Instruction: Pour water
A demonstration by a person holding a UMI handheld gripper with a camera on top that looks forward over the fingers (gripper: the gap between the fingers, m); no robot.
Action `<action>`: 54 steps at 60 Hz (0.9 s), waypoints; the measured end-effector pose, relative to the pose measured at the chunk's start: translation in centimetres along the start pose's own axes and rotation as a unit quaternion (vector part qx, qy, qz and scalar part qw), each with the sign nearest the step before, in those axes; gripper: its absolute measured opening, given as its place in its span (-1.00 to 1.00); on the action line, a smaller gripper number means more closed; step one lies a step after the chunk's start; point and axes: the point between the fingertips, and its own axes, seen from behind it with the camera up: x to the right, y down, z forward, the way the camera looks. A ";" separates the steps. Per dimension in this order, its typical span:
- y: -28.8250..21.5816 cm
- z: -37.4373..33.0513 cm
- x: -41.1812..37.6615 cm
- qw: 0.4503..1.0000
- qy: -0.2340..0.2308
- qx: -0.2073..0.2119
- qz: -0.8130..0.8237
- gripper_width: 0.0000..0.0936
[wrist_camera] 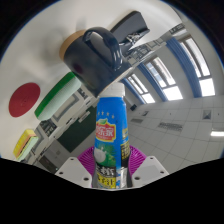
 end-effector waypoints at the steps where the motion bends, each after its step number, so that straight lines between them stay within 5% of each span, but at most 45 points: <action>1: 0.0 0.0 0.0 1.000 0.001 0.002 -0.002 -0.16; 11: 0.9 0.8 0.3 1.000 0.004 -0.003 0.025 -0.17; 18: 3.4 1.2 -1.0 0.963 -0.016 -0.049 0.266 -0.17; 22: 3.0 0.4 -3.7 0.870 -0.058 -0.071 0.485 -0.14; 27: -0.9 -0.7 -6.4 0.687 -0.101 -0.072 0.716 -0.13; 32: -3.5 0.0 -8.4 0.519 -0.146 -0.073 0.839 -0.13; 37: -8.0 -0.9 -10.4 0.408 -0.170 -0.053 0.895 -0.13; 47: -9.7 -2.6 -13.8 0.399 -0.235 -0.036 0.886 -0.13; 54: -9.2 -3.4 -14.2 0.371 -0.224 -0.030 0.901 -0.12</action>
